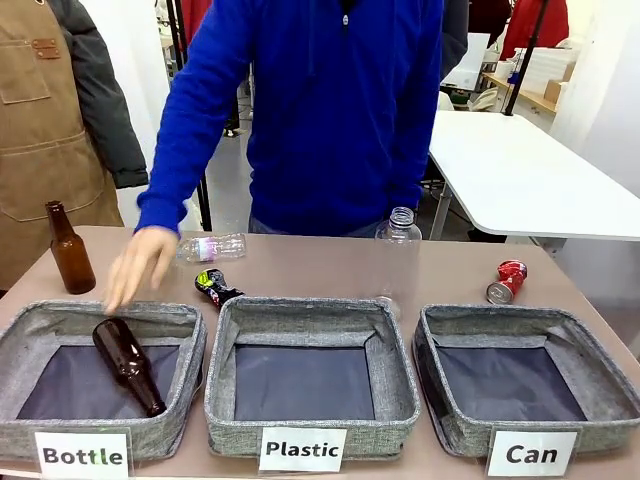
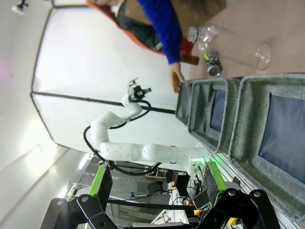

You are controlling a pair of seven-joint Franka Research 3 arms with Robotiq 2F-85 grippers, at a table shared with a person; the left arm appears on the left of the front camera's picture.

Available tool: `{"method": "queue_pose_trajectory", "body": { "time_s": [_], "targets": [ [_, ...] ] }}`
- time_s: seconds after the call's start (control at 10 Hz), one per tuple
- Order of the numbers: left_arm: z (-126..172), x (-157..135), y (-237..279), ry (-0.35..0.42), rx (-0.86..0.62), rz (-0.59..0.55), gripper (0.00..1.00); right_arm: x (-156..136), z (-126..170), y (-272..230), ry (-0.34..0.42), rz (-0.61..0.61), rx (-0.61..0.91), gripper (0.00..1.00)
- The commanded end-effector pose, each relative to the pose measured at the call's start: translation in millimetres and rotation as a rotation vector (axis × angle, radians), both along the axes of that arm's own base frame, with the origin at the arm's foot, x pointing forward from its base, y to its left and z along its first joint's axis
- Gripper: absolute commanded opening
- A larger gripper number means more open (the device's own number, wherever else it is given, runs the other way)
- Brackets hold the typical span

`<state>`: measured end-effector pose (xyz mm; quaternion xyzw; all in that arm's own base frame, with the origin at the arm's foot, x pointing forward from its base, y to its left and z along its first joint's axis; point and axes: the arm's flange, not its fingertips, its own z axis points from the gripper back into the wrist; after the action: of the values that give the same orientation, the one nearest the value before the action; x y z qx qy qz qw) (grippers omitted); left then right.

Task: Sort the can waste into the basket.
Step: Pick up the can waste from the table and place it in the right Fabric basket.

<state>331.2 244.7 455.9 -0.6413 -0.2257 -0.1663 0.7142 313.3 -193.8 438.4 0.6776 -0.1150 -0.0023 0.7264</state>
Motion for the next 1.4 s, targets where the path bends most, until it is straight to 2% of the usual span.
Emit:
{"method": "queue_pose_trajectory", "body": {
  "time_s": [0.0,0.1,0.2,0.3,0.5,0.6,0.9,1.1,1.2,1.3],
  "targets": [
    [25,12,-22,-0.010,0.078,-0.036,1.00,-2,0,-1,-0.021,0.017,-0.006,1.00],
    [43,27,-53,0.016,0.184,-0.031,1.00,-2,0,-1,-0.021,0.017,-0.006,1.00],
    [62,39,-88,0.012,0.290,-0.073,1.00,-2,0,-1,-0.021,0.017,-0.006,1.00],
    [77,50,-125,0.022,0.428,-0.042,1.00,-2,0,-1,-0.021,0.017,-0.006,1.00],
    [94,60,-206,0.001,0.704,-0.093,1.00,-2,0,-1,-0.021,0.017,-0.006,1.00],
    [94,66,-252,-0.009,0.848,-0.160,1.00,-2,0,-1,-0.021,0.017,-0.006,1.00],
    [76,109,-361,0.003,1.068,-0.292,1.00,-2,0,-1,-0.021,0.017,-0.006,1.00],
    [36,145,-428,-0.036,1.122,-0.336,1.00,-2,0,-1,-0.021,0.017,-0.006,1.00],
    [15,158,-444,-0.037,1.130,-0.337,1.00,-2,0,-1,-0.021,0.017,-0.006,1.00],
    [4,168,-449,-0.066,1.128,-0.281,1.00,-2,0,-1,-0.021,0.017,-0.006,1.00]
  ]
}}
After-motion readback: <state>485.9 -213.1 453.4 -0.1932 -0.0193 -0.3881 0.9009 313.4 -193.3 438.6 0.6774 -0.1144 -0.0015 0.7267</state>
